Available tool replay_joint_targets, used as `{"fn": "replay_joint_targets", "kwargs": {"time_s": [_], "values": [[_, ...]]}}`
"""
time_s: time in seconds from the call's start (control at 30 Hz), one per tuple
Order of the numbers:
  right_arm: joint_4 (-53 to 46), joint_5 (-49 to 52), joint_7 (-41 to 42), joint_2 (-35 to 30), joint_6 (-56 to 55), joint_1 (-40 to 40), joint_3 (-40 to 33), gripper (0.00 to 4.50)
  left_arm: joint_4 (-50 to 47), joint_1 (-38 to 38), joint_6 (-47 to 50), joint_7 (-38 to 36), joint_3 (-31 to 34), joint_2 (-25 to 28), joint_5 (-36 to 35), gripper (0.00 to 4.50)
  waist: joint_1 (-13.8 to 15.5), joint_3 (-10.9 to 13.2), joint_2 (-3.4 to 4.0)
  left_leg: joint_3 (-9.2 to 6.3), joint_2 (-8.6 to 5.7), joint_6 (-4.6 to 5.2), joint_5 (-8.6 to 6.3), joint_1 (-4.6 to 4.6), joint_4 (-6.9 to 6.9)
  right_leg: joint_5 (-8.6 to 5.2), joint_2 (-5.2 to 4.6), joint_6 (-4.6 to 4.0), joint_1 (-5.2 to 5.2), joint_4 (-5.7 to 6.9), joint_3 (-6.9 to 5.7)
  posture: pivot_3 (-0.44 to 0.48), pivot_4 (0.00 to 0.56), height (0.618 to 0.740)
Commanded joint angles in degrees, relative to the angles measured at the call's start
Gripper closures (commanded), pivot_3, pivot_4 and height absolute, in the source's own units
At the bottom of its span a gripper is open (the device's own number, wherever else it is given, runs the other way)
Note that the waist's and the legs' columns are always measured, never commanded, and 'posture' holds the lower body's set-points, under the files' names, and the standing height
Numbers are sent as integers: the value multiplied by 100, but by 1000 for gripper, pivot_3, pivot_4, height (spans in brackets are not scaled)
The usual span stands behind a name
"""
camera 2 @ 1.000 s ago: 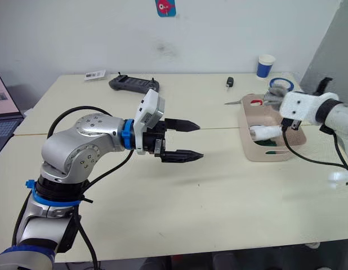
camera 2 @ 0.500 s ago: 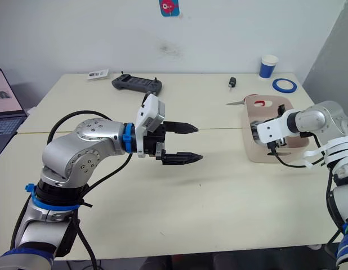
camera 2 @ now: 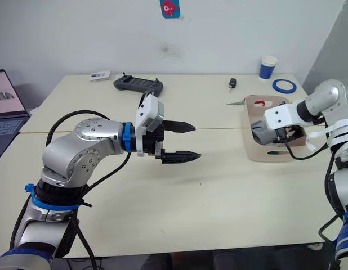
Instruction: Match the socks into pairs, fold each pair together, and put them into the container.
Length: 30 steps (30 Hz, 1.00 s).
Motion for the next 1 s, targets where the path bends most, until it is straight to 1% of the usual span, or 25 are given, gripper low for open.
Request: {"fn": "replay_joint_targets", "kwargs": {"time_s": [0.03,0.17,0.23,0.27,0.33,0.43,0.47,0.53,0.6,0.63,0.67,0.73,0.8,0.83,0.93,1.0], "values": [[-467,152,166,-445,352,-139,-388,425,-63,42,-120,166,225,42,59,0,4,2,3,0,0,0,0,2,0,0,0,0,0,5,-1,0,150,740],[-1095,520,-150,-765,839,-10,-964,425,-297,490,-24,427,583,347,104,0,-38,4,7,0,2,1,-1,9,0,0,2,0,-1,14,1,0,150,740],[-1694,1040,-260,-762,1360,313,-1441,425,-429,878,23,534,855,631,137,0,-76,5,9,0,3,2,-1,13,-3,-1,4,-1,-1,15,6,0,150,740],[-2185,1421,-282,-714,1825,607,-1744,425,-488,1136,-6,589,1022,793,185,0,-88,4,9,-2,8,3,-1,15,-4,-4,6,-6,-2,16,7,0,150,740],[-3459,2262,-444,-540,2931,1424,-2415,425,-549,1748,-19,804,1506,1009,221,0,-97,4,8,-8,16,3,-1,18,-6,-7,6,-11,0,18,5,0,150,740],[-5630,3173,-969,-260,4423,3106,-3361,425,-604,3086,-613,985,2187,1399,772,0,-71,3,9,-24,27,2,-1,20,-10,-12,5,-18,3,25,1,0,150,740],[-6211,3423,-1244,-90,4865,3559,-3607,425,-581,3481,-624,960,2393,1481,792,0,-44,3,9,-31,28,1,0,18,-6,-16,4,-23,4,29,1,0,150,740],[-7230,3721,-1883,406,5431,4495,-3926,425,-591,4263,-881,1223,2844,1418,1044,0,5,3,10,-38,29,-1,1,9,-12,-19,1,-26,-2,27,-4,0,150,740],[-7853,3582,-2556,996,5356,5413,-3957,425,-599,4831,-1222,1619,3231,1072,1230,0,62,0,5,-36,23,0,0,5,-9,-21,-2,-24,-1,25,-6,0,150,740],[-8002,3469,-2801,1208,5246,5789,-3901,425,-602,5006,-1301,1791,3354,910,1273,0,102,-1,2,-32,22,0,-1,7,-5,-36,-2,1,4,20,-5,0,150,740],[-7975,3197,-3099,1411,4893,6128,-3821,425,-596,5138,-1392,1950,3499,663,1225,0,128,0,0,-31,16,-1,-1,5,-2,-37,1,3,6,17,-7,0,150,740],[-7815,2850,-3375,1650,4279,6818,-3662,425,-588,5377,-1575,2136,3701,265,1143,0,174,-5,-8,-18,4,-4,0,1,0,-31,-12,16,7,9,-5,0,150,740],[-7597,2742,-3681,1917,3791,7304,-3738,425,-504,5690,-1737,2230,3694,115,1336,0,169,-5,-16,2,-14,-11,5,3,7,-27,-32,21,8,9,-6,0,150,740],[-7537,2805,-3782,2012,3759,7477,-3825,425,-444,5836,-1875,2256,3686,56,1415,0,140,-6,-18,8,-20,-24,12,6,7,-24,-41,18,8,8,1,0,150,740],[-7299,2872,-3972,2141,3484,8004,-4074,425,-256,6233,-2249,2238,3675,-88,1515,0,89,-11,-24,16,-48,-38,22,18,6,-14,-65,21,12,11,17,0,150,740],[-7167,2851,-4108,2185,3283,8201,-4132,425,-104,6305,-2442,2233,3668,-146,1517,0,86,-15,-28,15,-57,-36,22,22,2,-15,-71,22,12,11,19,0,150,740]]}}
